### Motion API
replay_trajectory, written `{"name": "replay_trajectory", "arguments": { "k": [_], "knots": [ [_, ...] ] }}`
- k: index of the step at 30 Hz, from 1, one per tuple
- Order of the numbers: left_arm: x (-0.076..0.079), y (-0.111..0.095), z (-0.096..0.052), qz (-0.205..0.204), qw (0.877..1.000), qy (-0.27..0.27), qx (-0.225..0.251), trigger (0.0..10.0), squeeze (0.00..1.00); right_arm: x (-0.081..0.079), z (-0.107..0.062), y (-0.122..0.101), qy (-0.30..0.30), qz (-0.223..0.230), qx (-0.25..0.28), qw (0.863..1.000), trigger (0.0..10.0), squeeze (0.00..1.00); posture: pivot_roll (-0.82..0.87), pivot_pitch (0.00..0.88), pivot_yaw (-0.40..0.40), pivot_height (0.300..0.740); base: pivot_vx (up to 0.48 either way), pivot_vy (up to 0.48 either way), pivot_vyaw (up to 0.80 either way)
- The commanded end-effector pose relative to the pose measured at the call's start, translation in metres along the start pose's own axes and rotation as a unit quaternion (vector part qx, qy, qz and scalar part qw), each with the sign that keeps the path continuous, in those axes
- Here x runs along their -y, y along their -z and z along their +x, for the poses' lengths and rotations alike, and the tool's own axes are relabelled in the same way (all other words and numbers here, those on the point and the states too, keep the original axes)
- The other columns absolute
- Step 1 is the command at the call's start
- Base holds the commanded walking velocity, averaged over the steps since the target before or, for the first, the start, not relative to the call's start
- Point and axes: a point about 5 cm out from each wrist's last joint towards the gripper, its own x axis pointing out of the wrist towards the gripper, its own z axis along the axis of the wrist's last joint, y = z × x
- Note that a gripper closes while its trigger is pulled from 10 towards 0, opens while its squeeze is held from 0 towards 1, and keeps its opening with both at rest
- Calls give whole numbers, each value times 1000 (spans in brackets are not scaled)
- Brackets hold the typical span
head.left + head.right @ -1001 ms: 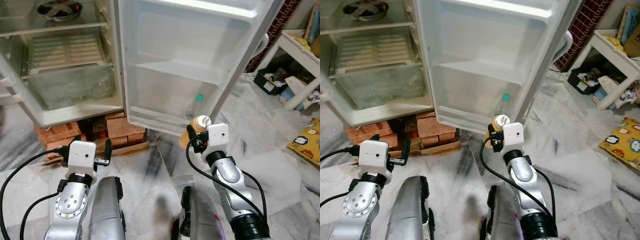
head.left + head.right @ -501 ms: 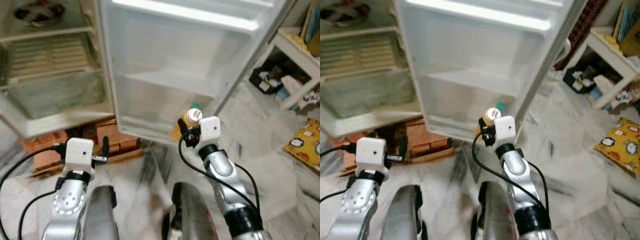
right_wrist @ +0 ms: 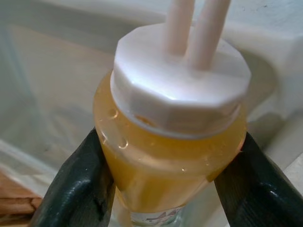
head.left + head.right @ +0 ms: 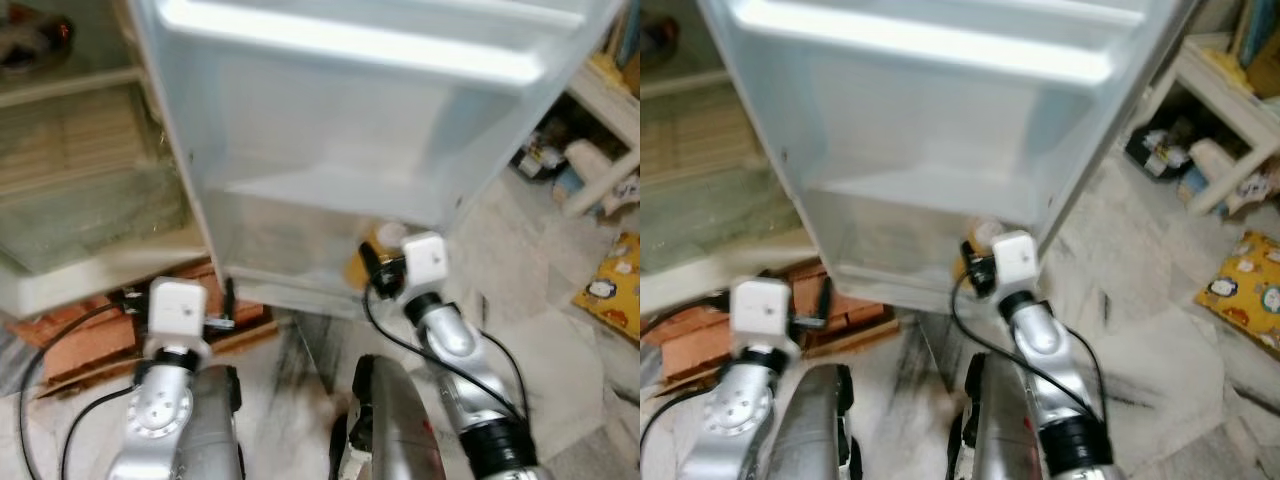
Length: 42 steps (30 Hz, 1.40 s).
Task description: Restocking fridge
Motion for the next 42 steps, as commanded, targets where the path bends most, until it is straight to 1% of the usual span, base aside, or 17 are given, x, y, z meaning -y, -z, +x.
{"name": "replay_trajectory", "arguments": {
  "k": [1, 3, 7, 11, 12, 15, 19, 21, 25, 27, 31, 33, 34, 37, 40, 41, 42],
  "knots": [
    [-3, 2, -4, 6, 1000, -8, -9, 10000, 0, -8, -1, -3, -19, 5, 8, 1000, 10000, 0, 109, 184, -105, 566, 0, 0, 0],
    [-8, 5, -8, 18, 999, -29, -18, 10000, 0, -15, -2, -3, -50, 0, 9, 999, 10000, 0, 113, 187, -108, 556, 0, 0, 0],
    [-16, 9, -14, 21, 997, -63, -31, 10000, 0, -18, -2, -4, -67, 2, 12, 998, 10000, 0, 116, 189, -108, 531, 0, 0, 0],
    [-25, 10, -19, 42, 994, -92, -33, 10000, 0, -21, -1, -5, -81, -6, 16, 997, 10000, 0, 119, 187, -110, 511, 0, 0, 0],
    [-28, 10, -22, 52, 993, -105, -35, 10000, 0, -23, -1, -5, -85, -5, 16, 996, 10000, 0, 120, 188, -108, 501, 0, 0, 0],
    [-34, 12, -28, 60, 989, -126, -39, 10000, 0, -25, 1, -8, -96, -8, 23, 995, 10000, 0, 119, 184, -105, 481, 0, 0, 0],
    [-38, 18, -39, 65, 986, -143, -58, 10000, 0, -27, 3, -10, -104, -14, 28, 994, 10000, 0, 119, 185, -103, 481, 0, 0, 0],
    [-39, 20, -41, 66, 985, -145, -62, 10000, 0, -29, 5, -11, -107, -12, 30, 994, 10000, 0, 120, 187, -103, 481, 0, 0, 0],
    [-39, 18, -39, 67, 985, -148, -60, 10000, 0, -33, 9, -14, -112, -20, 38, 993, 10000, 0, 121, 199, -106, 481, 0, 0, 0],
    [-39, 15, -36, 67, 985, -149, -56, 10000, 0, -40, 14, -19, -129, -31, 53, 990, 10000, 0, 123, 199, -107, 481, 0, 0, 0],
    [-39, 14, -34, 68, 985, -149, -52, 10000, 0, -46, 20, -24, -140, -21, 60, 988, 10000, 0, 122, 202, -106, 481, 0, 0, 0],
    [-38, 14, -32, 68, 985, -147, -50, 10000, 0, -52, 29, -31, -151, -20, 73, 986, 10000, 0, 123, 207, -106, 481, 0, 0, 0],
    [-38, 14, -32, 68, 985, -147, -50, 10000, 0, -52, 29, -31, -151, -20, 73, 986, 10000, 0, 123, 207, -106, 481, 0, 0, 0],
    [-37, 11, -30, 67, 986, -146, -47, 10000, 0, -54, 41, -45, -156, -26, 97, 983, 10000, 0, 127, 210, -108, 481, 0, 0, 0],
    [-36, 11, -30, 66, 986, -147, -47, 10000, 0, -51, 50, -50, -139, -78, 105, 982, 10000, 0, 129, 210, -111, 481, 0, 0, 0],
    [-36, 11, -29, 65, 986, -147, -46, 10000, 0, -47, 54, -51, -121, -103, 107, 982, 10000, 0, 129, 212, -113, 481, 0, 0, 0],
    [-36, 10, -29, 65, 986, -147, -45, 10000, 0, -45, 56, -51, -107, -116, 104, 982, 10000, 0, 129, 212, -113, 481, 0, 0, 0]
  ]
}}
